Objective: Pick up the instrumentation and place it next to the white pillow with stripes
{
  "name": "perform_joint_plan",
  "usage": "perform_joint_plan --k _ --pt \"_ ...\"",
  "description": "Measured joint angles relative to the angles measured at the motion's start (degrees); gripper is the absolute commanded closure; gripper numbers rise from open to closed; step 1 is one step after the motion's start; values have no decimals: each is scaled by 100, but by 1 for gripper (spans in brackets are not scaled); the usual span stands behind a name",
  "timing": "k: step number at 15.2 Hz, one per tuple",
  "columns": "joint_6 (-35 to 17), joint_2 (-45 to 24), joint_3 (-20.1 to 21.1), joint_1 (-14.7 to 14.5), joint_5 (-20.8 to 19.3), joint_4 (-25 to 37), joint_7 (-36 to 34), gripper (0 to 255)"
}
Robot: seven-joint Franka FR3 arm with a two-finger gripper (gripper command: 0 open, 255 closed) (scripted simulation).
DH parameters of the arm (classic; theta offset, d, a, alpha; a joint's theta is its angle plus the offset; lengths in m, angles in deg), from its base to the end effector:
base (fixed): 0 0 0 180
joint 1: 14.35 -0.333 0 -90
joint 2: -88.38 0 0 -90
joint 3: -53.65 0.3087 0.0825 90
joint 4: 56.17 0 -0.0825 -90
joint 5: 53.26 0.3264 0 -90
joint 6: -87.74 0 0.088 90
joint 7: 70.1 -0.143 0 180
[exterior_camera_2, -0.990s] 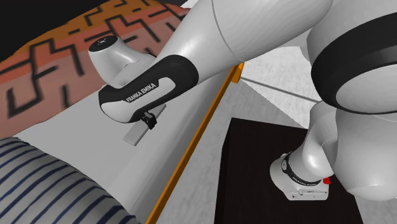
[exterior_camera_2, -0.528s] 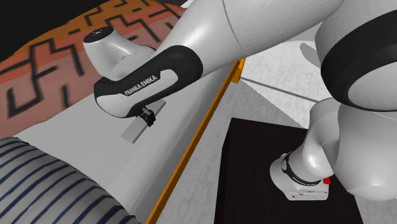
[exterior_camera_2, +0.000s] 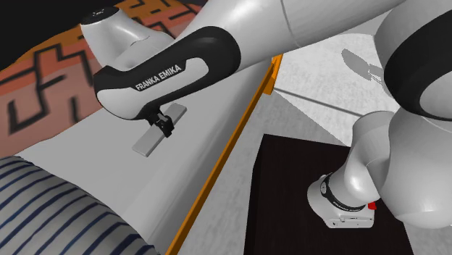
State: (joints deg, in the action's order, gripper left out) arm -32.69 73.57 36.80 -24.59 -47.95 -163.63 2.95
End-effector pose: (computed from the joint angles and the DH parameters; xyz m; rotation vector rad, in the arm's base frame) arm 0.5598 -0.0498 0.3657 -2.6474 -1.6603 0.0185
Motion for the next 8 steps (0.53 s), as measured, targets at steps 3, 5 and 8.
perform_joint_plan --k 3,5,8 --pt "199 95 -5 -20 -40 109 -44 255" --pt "329 150 -8 -29 -62 189 -67 255" --pt "530 244 -17 -35 -97 299 -89 255"
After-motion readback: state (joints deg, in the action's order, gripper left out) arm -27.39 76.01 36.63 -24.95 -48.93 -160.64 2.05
